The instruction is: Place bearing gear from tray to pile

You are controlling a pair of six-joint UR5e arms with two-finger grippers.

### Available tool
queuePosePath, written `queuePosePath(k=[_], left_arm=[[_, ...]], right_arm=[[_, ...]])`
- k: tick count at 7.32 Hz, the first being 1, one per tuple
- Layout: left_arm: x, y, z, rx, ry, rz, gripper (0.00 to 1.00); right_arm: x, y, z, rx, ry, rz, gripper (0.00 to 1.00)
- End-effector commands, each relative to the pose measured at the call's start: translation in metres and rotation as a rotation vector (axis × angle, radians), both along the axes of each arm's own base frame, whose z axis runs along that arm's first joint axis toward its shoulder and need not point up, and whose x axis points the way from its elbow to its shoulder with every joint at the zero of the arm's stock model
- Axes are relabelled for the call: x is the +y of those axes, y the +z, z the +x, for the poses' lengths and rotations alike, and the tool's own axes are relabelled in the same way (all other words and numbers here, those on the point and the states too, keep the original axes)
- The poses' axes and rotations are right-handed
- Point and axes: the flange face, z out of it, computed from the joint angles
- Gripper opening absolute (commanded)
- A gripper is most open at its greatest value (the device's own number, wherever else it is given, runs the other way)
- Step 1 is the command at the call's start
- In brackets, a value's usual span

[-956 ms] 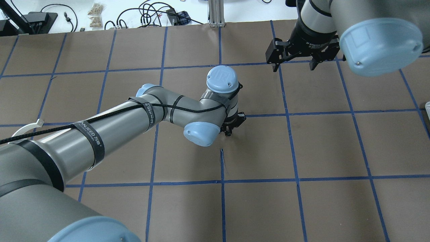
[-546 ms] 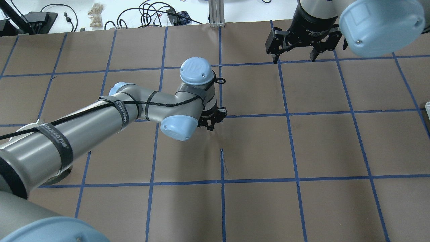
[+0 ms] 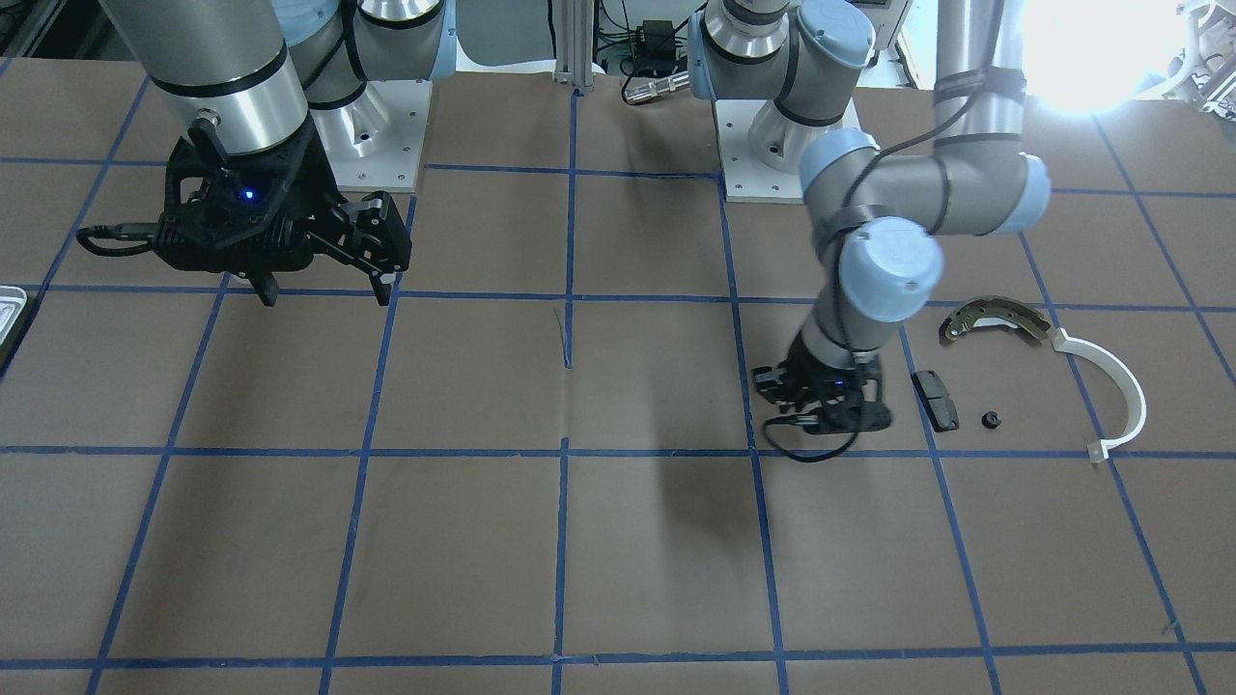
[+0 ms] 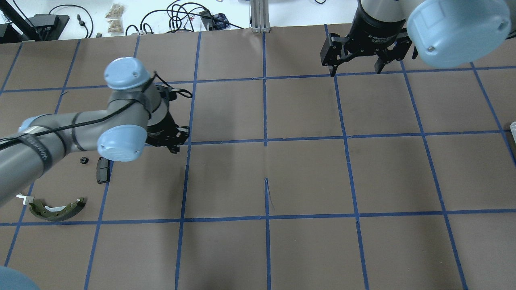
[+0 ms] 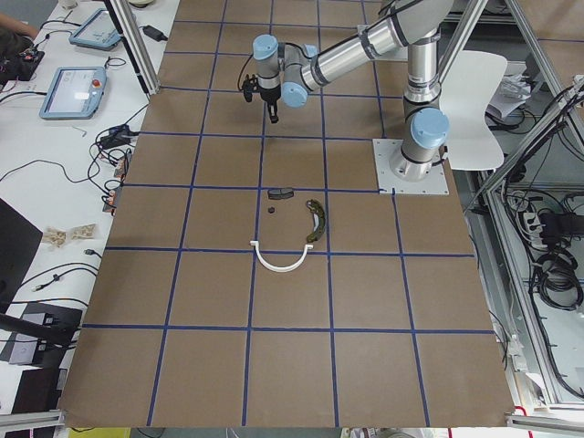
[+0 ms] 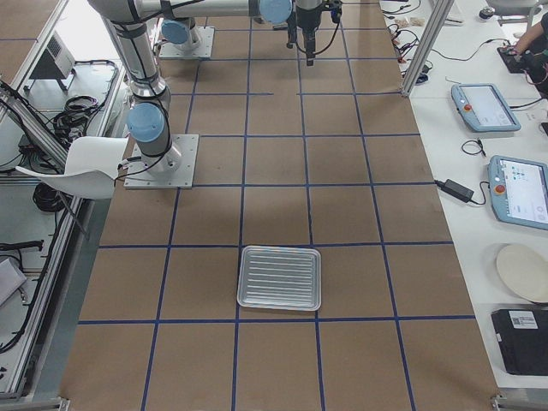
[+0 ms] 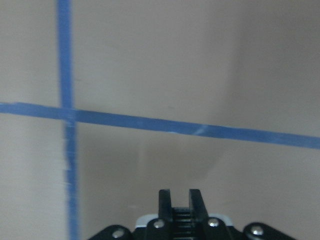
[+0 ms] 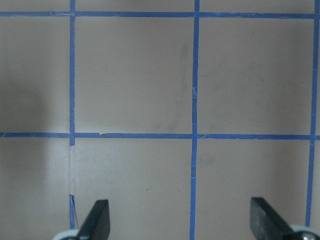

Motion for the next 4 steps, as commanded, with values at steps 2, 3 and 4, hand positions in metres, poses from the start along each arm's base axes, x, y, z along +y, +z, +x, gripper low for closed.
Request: queuePosePath(k=[2,3,4], left_arm=[[0.018,-0.001,0.208,0.020,-0.115,-0.007,0.00],[0.022,-0.004,0.251,0.000,-0.181,-0.037,0.00],[0.020,-0.004,0.275,-0.025,-0.160,-0.067,0.00]], right_arm=[[0.001,0.001,0.001,0.000,-0.001,-0.001,1.00],[0.002,0.002,0.001,-0.001,0.000,-0.002,1.00],[0.002,0.002,0.000,0.000,-0.001,-0.001,1.00]])
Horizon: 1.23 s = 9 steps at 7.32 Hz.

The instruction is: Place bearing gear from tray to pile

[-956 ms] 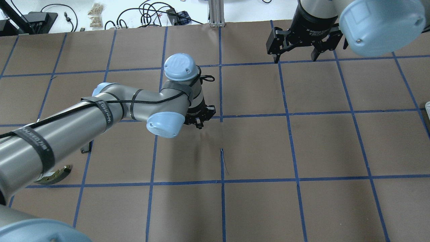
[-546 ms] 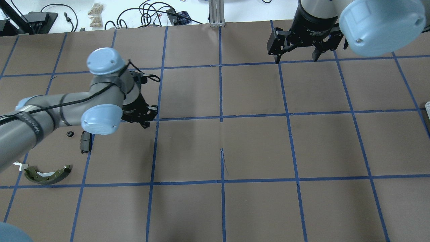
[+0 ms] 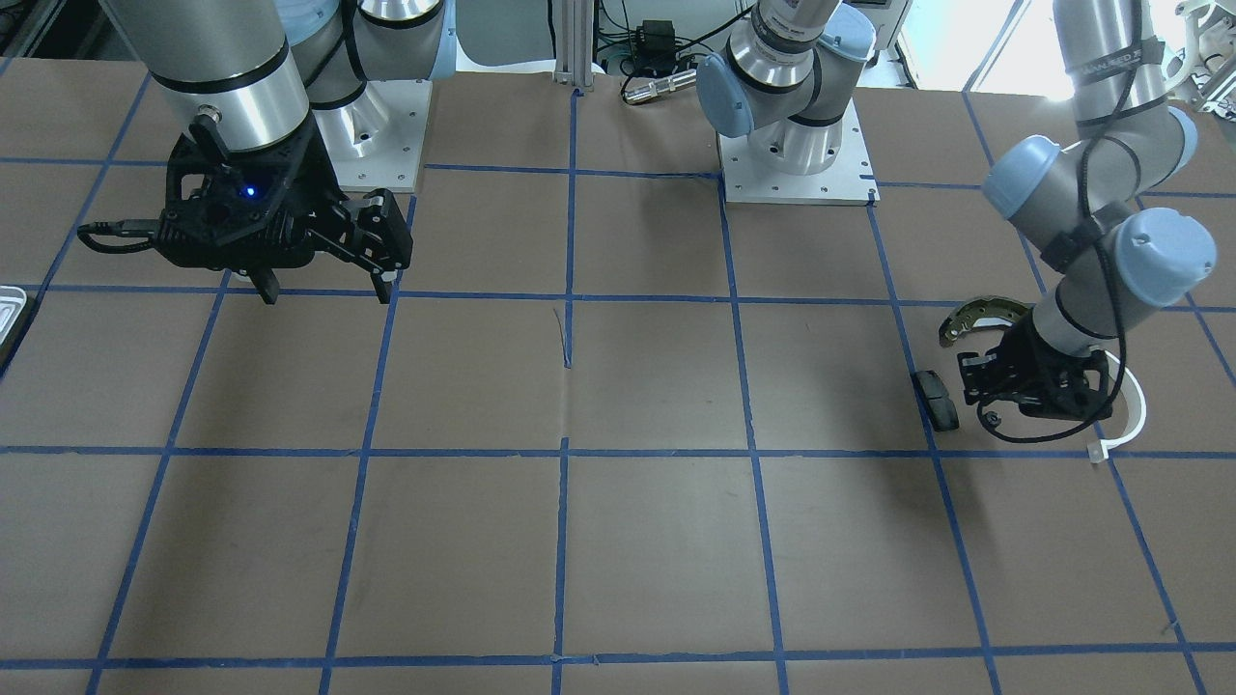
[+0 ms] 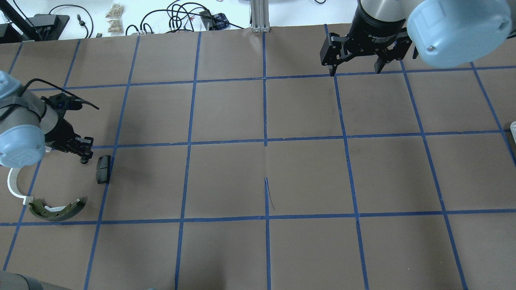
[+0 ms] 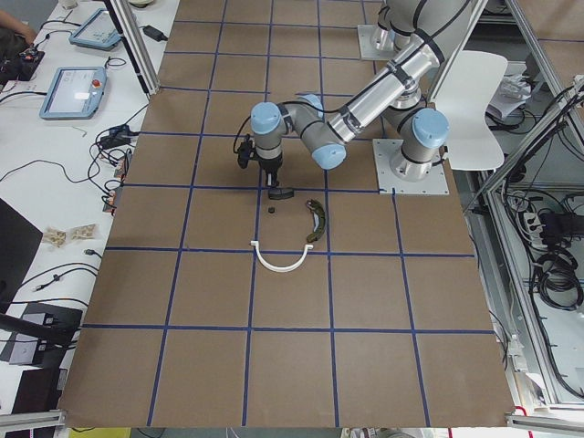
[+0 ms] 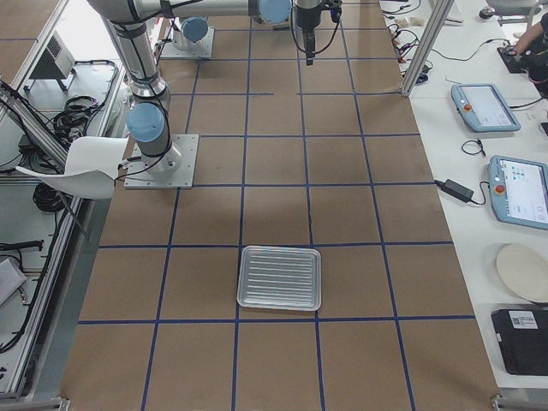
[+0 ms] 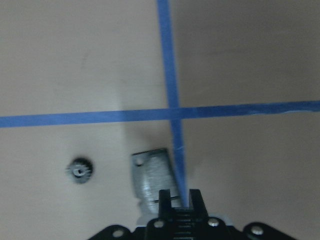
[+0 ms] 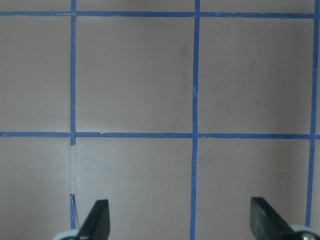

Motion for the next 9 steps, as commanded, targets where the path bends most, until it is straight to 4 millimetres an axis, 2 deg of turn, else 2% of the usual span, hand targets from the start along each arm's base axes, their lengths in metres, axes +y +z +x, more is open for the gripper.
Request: queuePosePath(k=[1,4,5,6,8,9], left_arm=[[-0.004,-0.005,0.050,-0.025,-0.026,-0.035,0.00],[-0.022,-0.034,0.063,0.006,-0.028,-0.010,0.00],[-0.024,-0.038,0.064,0.006,-0.037,-0.010,0.19],[-0.023,-0.040,0.064,0.000,-0.037,-0.009,0.76],[-0.020,-0.030,0.060,-0.002,-0.026,-0.015,0.77],[-0.023,-0.021,0.049,-0.006,-0.043,-0.022,0.77]], right_arm=[[0.001,0.000,0.000,-0.001,0.001,0.001,1.00],[0.001,0.001,0.002,-0.002,-0.002,-0.001,1.00],[0.002,0.001,0.002,-0.001,-0.004,0.002,1.00],[0.002,0.000,0.002,-0.002,-0.005,0.004,1.00],[0.002,0.000,0.002,-0.001,-0.005,0.005,1.00],[0.002,0.000,0.002,0.000,-0.005,0.005,1.00]])
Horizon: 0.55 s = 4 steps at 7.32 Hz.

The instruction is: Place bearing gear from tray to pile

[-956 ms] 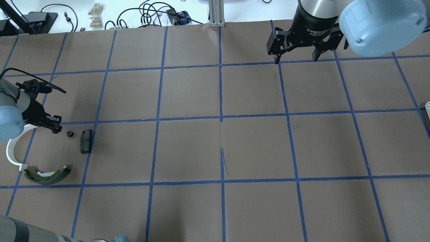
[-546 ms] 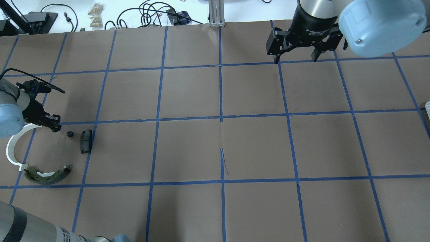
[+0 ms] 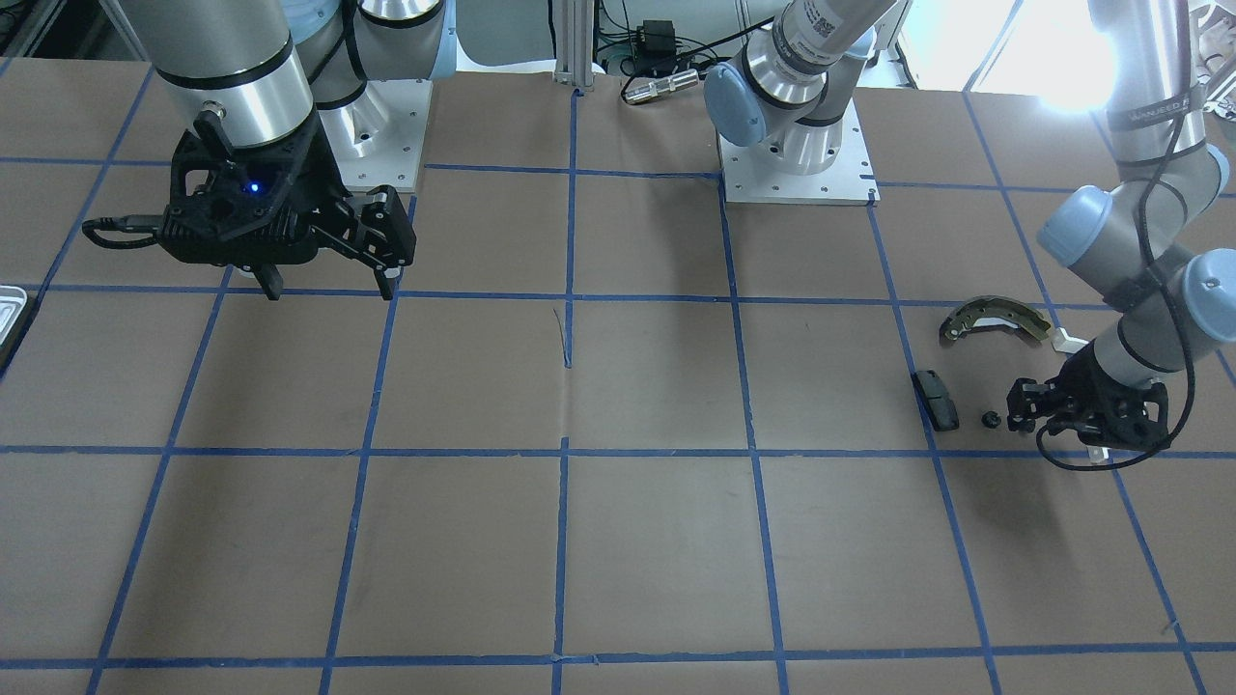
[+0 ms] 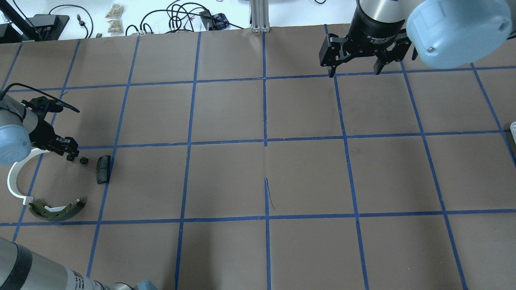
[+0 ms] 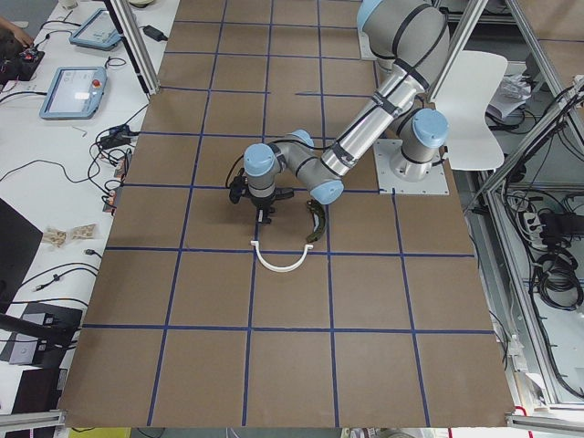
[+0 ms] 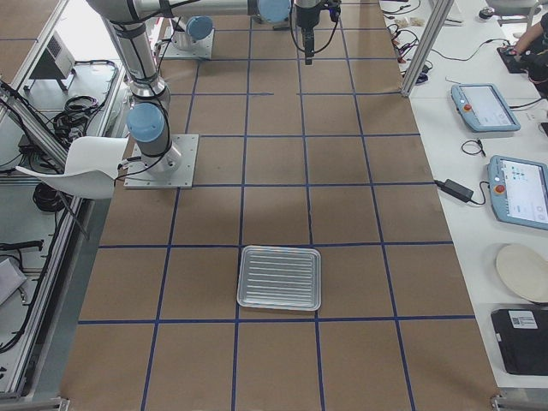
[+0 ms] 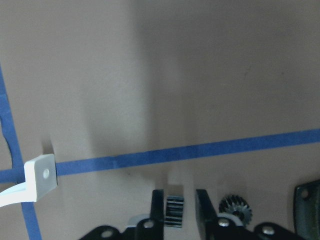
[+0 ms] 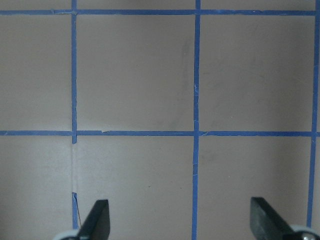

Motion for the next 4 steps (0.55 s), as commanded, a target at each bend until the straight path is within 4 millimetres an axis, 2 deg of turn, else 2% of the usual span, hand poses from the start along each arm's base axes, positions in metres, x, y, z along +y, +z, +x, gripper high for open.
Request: queuePosePath(k=[1,2,3,4], left_arm=[[0.001,0.025,-0.016,0.003,-0.012,-0.005,0.77],[0.000,0.049,-0.041,0.007,0.002,0.000,0.77],[0.000,0.076,-0.079,-0.003,-0.024,0.007,0.77],[0.000,0.096,-0.109,-0.013,-0.016,-0.010,0.77]], right_arm=[[0.000,-0.001,0.000,0.000,0.000,0.001,1.00],[0.000,0.000,0.000,0.000,0.000,0.000,1.00],[0.000,-0.001,0.000,0.000,-0.002,0.001,1.00],[0.000,-0.001,0.000,0.000,-0.002,0.001,1.00]])
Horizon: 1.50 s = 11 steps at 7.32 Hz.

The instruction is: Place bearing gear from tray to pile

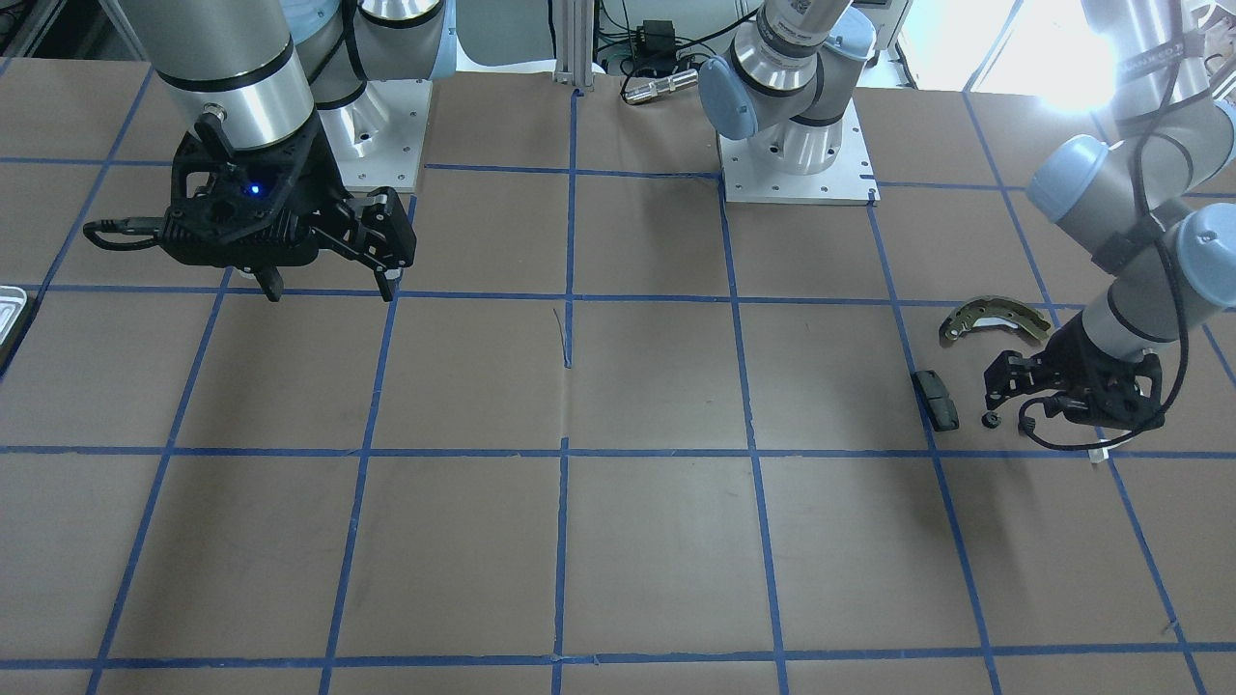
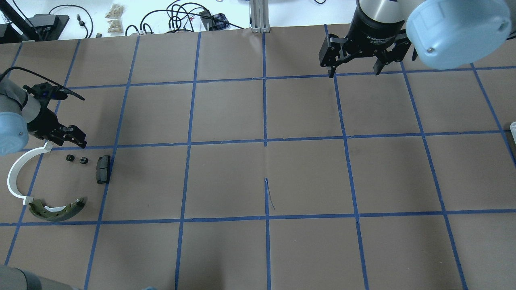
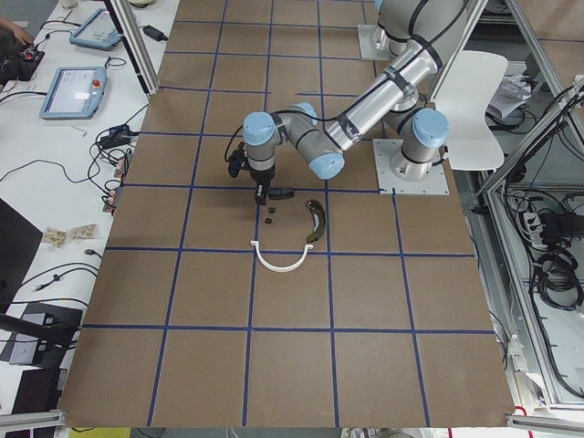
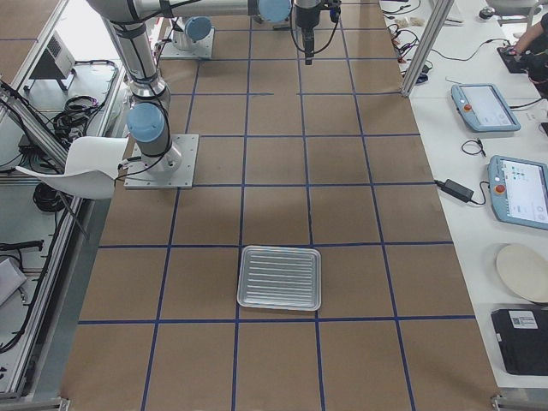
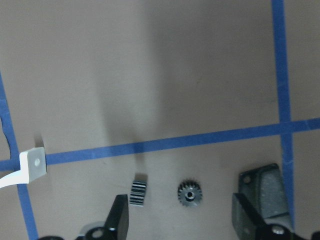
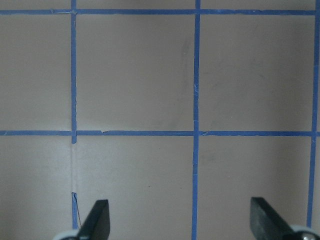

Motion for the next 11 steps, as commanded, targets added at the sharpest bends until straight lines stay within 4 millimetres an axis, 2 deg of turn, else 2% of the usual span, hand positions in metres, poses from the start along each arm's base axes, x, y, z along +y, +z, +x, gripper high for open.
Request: queuePosePath(k=[1,2,3,4,5,6,7,8,9,10,11], left_arm=[[0.003,0.049,-0.072,-0.017,0.026,-0.018,0.80],[0.008,0.091,-0.113,-0.023,0.069,0.014,0.81],[0.009,0.142,-0.158,-0.027,0.127,0.012,0.84],[0.012,0.177,-0.206,-0.038,0.171,0.013,0.92],[0.027,0.203,-0.259,-0.038,0.222,-0.008,1.00],[0.047,0.220,-0.303,-0.036,0.193,-0.032,1.00],[0.061,0.232,-0.319,-0.024,0.159,-0.053,1.00],[0.075,0.245,-0.320,-0.020,0.151,-0.049,1.00],[0.082,0.244,-0.320,0.002,0.148,-0.044,1.00],[0.082,0.239,-0.318,-0.002,0.097,-0.033,1.00],[0.080,0.251,-0.316,0.006,0.060,-0.063,1.00]], right_arm=[[0.000,0.000,0.000,0.000,0.001,-0.001,1.00],[0.000,0.000,0.000,0.000,-0.001,-0.001,1.00],[0.000,0.001,0.000,0.000,-0.001,-0.003,1.00],[0.000,0.001,0.000,0.000,-0.001,-0.003,1.00],[0.000,0.001,0.000,0.000,-0.001,-0.003,1.00],[0.000,0.001,0.000,0.000,-0.001,-0.003,1.00],[-0.001,-0.001,0.000,0.000,-0.001,0.000,1.00],[0.000,0.000,0.000,0.000,0.001,-0.001,1.00],[0.000,0.000,0.000,0.000,-0.001,-0.001,1.00],[-0.001,0.000,0.000,0.000,-0.001,-0.003,1.00],[0.000,0.001,0.000,0.000,-0.001,-0.004,1.00]])
